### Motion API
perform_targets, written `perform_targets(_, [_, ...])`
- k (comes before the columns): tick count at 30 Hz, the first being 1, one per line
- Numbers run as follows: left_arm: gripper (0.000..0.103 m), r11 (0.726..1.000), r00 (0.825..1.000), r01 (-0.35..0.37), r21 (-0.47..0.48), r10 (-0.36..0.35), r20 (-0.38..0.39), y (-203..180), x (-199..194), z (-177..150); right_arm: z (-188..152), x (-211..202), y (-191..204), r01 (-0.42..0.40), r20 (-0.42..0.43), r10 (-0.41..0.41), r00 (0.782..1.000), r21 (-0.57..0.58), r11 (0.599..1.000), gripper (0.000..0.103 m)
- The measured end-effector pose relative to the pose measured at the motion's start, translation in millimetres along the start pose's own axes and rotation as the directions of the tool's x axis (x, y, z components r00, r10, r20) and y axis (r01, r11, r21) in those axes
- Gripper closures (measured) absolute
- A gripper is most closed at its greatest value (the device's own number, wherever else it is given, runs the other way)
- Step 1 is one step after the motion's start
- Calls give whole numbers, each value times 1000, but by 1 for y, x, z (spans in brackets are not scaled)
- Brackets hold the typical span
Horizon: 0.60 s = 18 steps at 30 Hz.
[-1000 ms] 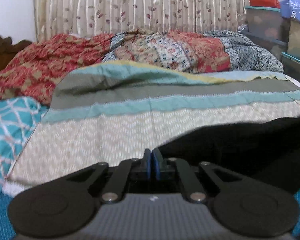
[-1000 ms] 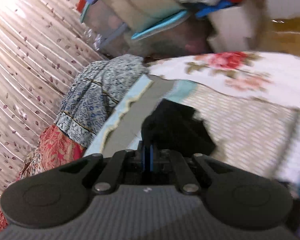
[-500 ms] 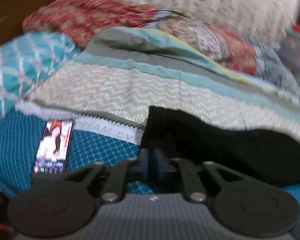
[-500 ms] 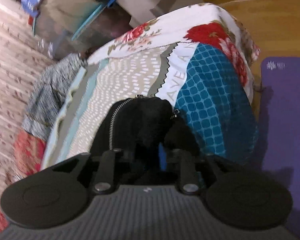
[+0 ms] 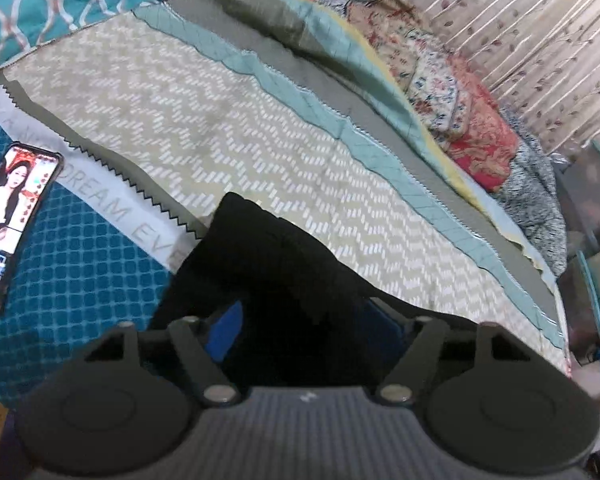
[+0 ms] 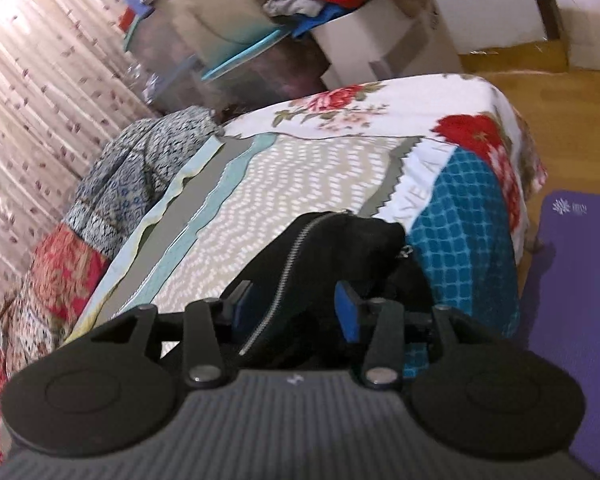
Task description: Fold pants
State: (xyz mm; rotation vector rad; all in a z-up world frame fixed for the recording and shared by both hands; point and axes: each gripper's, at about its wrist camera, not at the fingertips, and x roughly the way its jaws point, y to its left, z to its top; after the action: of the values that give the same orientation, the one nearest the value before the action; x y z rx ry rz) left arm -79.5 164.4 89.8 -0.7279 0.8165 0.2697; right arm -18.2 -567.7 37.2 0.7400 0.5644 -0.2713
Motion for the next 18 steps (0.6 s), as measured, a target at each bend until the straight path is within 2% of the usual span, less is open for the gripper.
perform_targets(3, [23, 999, 999, -37, -11, 37, -9, -4, 11, 5, -3, -1, 0, 0, 0, 0, 1000, 16, 1000, 55])
perform_targets(6, [23, 998, 998, -59, 0, 59, -18, -7, 17, 7, 1, 2, -7, 13, 1, -13, 1000, 38, 999, 54])
perform_targets(12, [23, 999, 998, -48, 20, 48, -42, -10, 24, 10, 13, -1, -28, 43, 25, -46, 999, 110, 993, 54])
perform_targets(18, [22, 996, 997, -71, 60, 73, -31, -18, 27, 13, 19, 3, -44, 64, 23, -68, 997, 133, 989, 54])
